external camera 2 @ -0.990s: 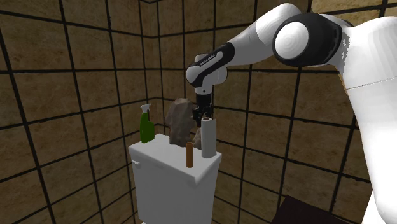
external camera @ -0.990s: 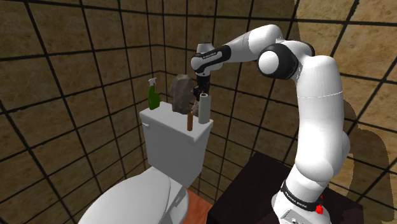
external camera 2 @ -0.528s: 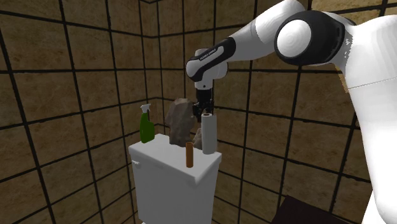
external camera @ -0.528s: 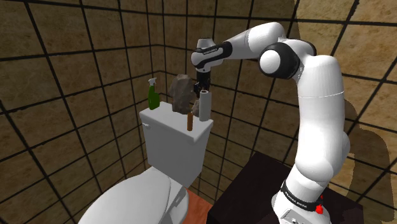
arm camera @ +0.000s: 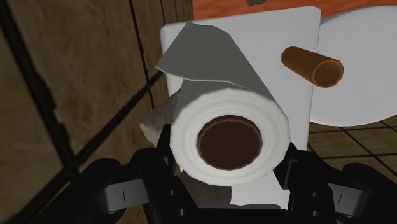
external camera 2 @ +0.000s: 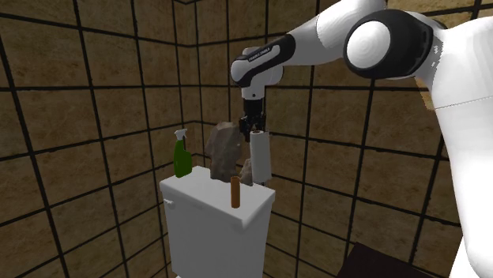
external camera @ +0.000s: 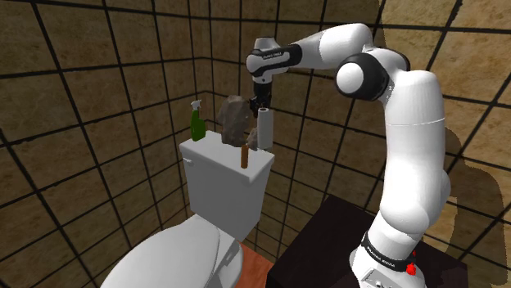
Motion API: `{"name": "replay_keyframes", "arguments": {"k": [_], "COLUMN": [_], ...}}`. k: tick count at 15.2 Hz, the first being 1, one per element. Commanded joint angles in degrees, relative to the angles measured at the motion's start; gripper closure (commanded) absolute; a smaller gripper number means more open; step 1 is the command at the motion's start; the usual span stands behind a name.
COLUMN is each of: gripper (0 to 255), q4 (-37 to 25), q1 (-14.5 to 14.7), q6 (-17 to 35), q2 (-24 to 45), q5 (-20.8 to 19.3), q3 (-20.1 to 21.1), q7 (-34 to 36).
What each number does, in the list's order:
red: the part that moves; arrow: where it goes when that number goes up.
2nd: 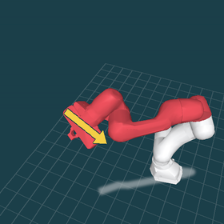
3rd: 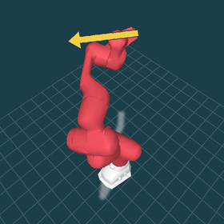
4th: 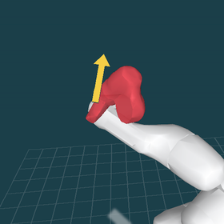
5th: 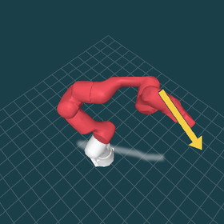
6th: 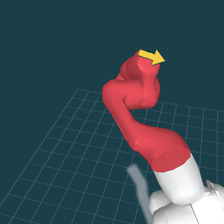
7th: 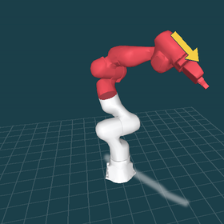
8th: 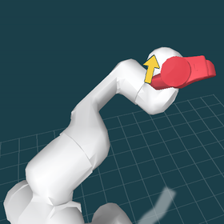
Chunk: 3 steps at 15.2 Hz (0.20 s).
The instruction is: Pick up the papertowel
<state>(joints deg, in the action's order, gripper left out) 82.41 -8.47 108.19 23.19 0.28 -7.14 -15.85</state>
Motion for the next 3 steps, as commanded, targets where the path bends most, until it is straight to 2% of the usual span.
{"name": "replay_keyframes", "arguments": {"k": [1, 3], "gripper": [255, 255], "q4": [-1.5, -1.6], "q1": [-0.1, -0.1], "q6": [-1.6, -1.7], "q2": [-0.1, -0.1], "q5": [0.0, 0.0], "q3": [0.0, 0.0], "q7": [-0.1, -0.1]}}
